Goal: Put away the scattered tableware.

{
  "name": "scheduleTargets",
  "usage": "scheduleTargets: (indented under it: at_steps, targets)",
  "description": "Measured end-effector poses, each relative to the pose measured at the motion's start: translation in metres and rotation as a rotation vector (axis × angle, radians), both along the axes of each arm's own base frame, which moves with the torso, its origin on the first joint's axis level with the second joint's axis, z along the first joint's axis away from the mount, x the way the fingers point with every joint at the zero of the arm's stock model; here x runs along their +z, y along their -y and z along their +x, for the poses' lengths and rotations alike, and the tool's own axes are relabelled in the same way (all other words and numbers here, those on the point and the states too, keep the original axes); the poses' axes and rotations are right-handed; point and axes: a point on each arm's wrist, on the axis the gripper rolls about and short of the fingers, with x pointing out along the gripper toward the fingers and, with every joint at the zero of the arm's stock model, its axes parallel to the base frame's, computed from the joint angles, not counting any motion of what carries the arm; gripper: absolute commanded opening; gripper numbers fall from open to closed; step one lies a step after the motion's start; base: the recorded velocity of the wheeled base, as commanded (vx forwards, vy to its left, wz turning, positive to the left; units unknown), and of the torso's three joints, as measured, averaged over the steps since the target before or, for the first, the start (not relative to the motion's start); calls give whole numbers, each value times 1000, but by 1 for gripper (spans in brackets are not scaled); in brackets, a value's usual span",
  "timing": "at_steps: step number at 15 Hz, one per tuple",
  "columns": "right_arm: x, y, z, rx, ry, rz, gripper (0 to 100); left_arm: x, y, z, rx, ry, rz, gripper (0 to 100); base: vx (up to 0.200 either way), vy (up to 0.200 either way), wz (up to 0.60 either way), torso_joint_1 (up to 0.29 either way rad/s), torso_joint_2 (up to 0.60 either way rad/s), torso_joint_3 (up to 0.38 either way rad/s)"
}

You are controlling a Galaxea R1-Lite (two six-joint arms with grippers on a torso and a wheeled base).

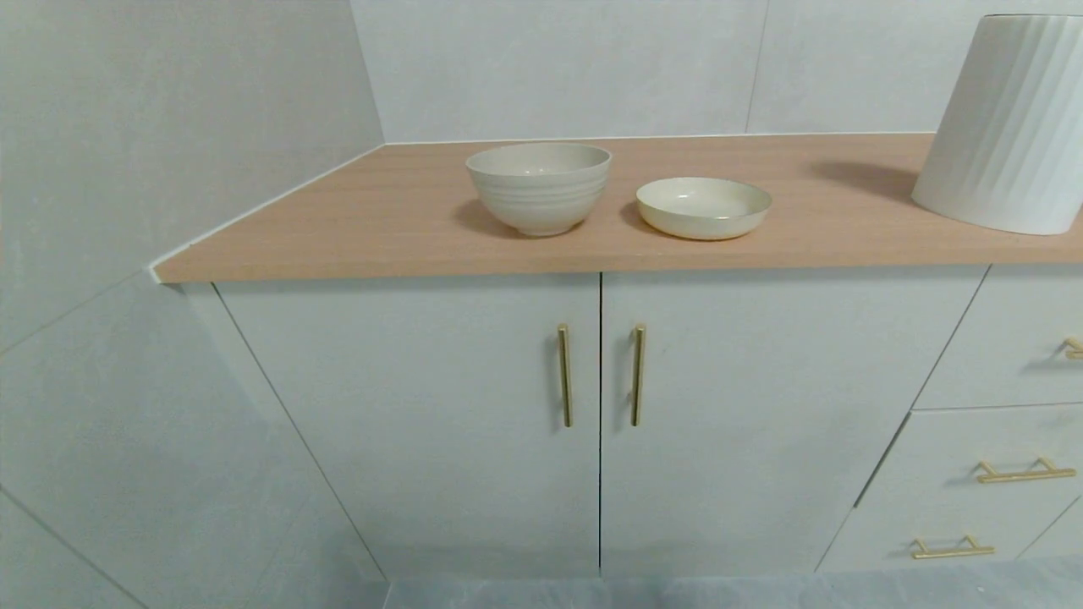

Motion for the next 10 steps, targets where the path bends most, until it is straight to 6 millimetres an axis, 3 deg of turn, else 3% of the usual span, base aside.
scheduleTargets:
  at_steps: [10]
  targets:
    - [0, 0, 0, -1, -2, -6, 100, 0, 0, 0, 0, 0, -1, 100, 0, 0, 0, -2, 6, 4]
